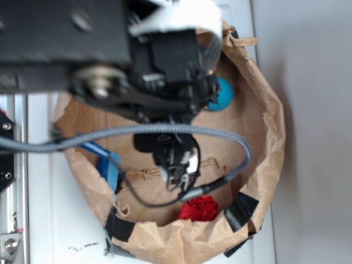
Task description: Grab the green animal.
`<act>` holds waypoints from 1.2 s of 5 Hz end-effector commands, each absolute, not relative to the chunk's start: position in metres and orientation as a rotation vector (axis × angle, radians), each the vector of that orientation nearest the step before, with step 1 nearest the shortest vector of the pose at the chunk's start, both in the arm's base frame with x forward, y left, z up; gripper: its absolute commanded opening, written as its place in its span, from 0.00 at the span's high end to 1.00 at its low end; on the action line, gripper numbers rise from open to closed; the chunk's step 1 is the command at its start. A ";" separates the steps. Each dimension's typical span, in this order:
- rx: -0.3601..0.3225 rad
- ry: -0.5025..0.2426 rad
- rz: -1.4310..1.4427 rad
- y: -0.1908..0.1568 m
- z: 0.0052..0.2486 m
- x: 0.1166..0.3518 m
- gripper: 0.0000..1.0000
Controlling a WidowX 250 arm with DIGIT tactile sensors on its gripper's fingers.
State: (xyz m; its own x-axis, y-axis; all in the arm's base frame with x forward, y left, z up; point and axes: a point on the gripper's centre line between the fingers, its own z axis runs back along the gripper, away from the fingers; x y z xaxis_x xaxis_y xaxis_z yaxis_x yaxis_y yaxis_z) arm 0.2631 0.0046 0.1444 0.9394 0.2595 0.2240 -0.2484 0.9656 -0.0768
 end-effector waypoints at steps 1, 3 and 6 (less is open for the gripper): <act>0.009 -0.284 0.270 0.018 0.114 0.265 0.00; 0.009 -0.284 0.270 0.018 0.114 0.265 0.00; 0.014 -0.321 0.288 0.024 0.055 0.281 0.00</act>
